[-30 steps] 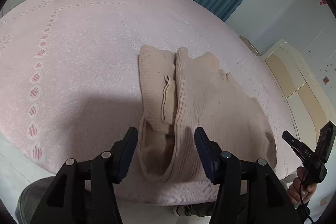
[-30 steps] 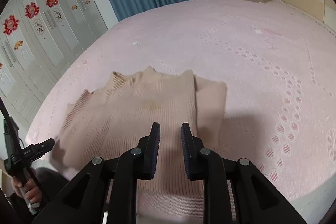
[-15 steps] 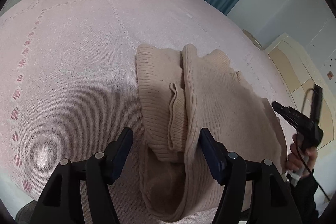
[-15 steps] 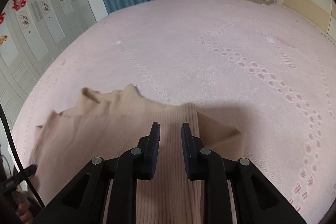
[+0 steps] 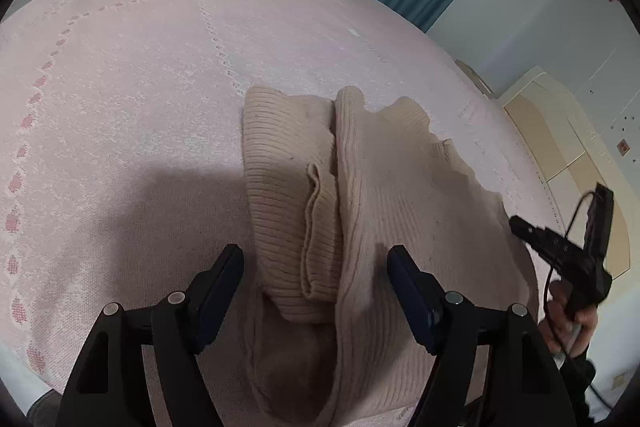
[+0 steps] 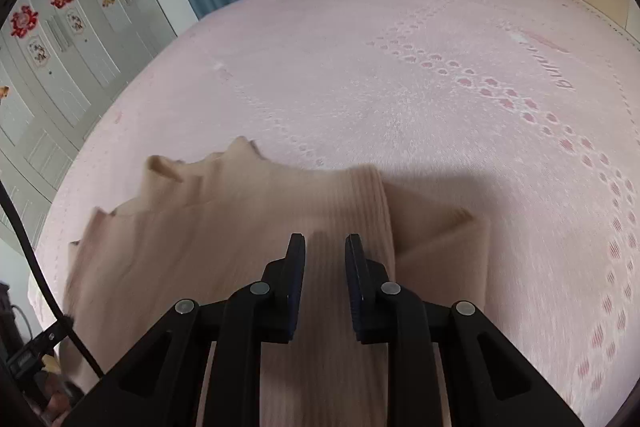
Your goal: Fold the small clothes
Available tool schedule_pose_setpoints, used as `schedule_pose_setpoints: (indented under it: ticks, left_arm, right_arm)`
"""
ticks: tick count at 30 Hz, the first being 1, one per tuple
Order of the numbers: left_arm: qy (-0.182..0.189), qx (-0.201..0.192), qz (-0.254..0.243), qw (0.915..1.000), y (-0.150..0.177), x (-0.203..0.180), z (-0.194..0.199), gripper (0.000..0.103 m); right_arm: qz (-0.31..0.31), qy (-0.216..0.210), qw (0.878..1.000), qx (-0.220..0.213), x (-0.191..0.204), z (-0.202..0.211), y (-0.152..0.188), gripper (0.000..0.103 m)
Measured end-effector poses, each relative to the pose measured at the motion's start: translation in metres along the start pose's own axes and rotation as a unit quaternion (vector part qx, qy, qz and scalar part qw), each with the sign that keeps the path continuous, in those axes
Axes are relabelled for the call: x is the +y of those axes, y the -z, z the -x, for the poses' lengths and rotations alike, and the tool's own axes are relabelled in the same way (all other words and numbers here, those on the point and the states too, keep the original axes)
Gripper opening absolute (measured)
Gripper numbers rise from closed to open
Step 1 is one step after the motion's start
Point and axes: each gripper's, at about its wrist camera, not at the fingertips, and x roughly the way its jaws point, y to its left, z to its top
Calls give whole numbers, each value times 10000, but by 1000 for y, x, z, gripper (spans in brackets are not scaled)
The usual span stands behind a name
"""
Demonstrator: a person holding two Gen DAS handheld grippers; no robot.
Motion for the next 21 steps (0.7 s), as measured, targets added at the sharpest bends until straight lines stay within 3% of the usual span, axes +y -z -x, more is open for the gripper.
schedule_pose_setpoints:
  ticks: [8,10,14,18,21]
  left_arm:
    - [-154,205,128,9996,-24,-10,-27,72]
    - [-38,185,201,9996,-24,-6,-25,71]
    - [391,167,434,9982,-20,8,-17,70]
    - [585,170,356,9975,-15,17,-11,70]
    - [681,196,245,9972,-13,20,-11,70]
  right_arm:
    - [364,-465,9982,103,54,28,53,25]
    - [701,-299,9970,143,75,22,63,29]
    - [1225,529,9911,8,105,5,67,31]
    - [1132,628,9916,-18,115,-18,45,33]
    - [895,627,9937,247,114,-40,23,33]
